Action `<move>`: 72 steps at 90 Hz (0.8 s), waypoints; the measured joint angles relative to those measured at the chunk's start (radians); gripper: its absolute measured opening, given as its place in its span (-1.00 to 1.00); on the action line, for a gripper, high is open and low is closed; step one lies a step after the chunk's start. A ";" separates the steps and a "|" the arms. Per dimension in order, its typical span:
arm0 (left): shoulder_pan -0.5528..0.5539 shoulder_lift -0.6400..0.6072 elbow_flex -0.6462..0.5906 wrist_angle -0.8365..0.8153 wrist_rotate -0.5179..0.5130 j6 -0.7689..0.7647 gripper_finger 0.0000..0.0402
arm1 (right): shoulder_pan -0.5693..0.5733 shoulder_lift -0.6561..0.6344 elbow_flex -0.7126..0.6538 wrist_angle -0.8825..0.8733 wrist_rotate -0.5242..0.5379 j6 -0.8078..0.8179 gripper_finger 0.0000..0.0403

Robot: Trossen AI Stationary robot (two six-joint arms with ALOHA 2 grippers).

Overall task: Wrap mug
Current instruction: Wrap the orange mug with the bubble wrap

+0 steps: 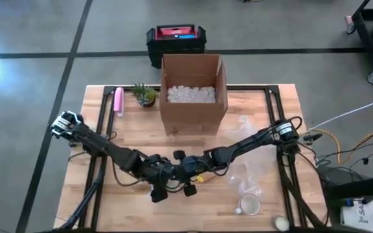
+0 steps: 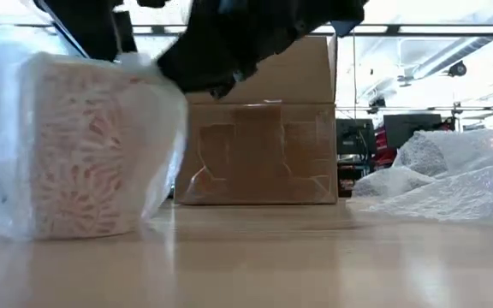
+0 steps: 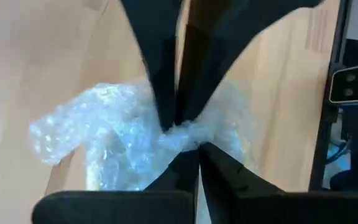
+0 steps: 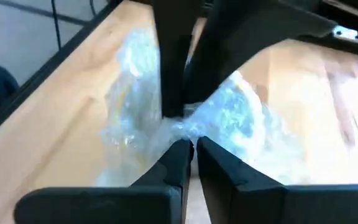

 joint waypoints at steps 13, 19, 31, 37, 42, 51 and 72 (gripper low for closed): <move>0.003 -0.001 -0.009 -0.012 0.027 -0.011 -1.00 | 0.000 0.000 0.000 -0.001 -0.002 0.000 -0.91; 0.000 -0.015 0.001 -0.051 0.044 -0.016 -1.00 | 0.000 0.000 0.000 -0.002 -0.002 0.000 -0.91; -0.016 -0.068 0.048 -0.069 -0.025 -0.028 -1.00 | 0.000 0.000 0.000 -0.001 -0.001 0.000 -0.91; -0.018 -0.087 0.056 -0.070 -0.097 -0.027 -1.00 | 0.000 0.000 0.000 0.000 -0.002 0.000 -0.91; -0.017 -0.090 0.051 -0.069 -0.133 -0.027 -1.00 | -0.001 0.000 0.000 -0.001 -0.002 0.000 -0.91; -0.010 -0.071 0.032 -0.066 -0.138 -0.028 -1.00 | -0.001 0.000 0.000 -0.001 -0.002 0.000 -0.91; -0.012 0.027 0.021 -0.033 -0.070 -0.047 -1.00 | 0.000 -0.002 -0.003 -0.008 0.001 0.001 -0.91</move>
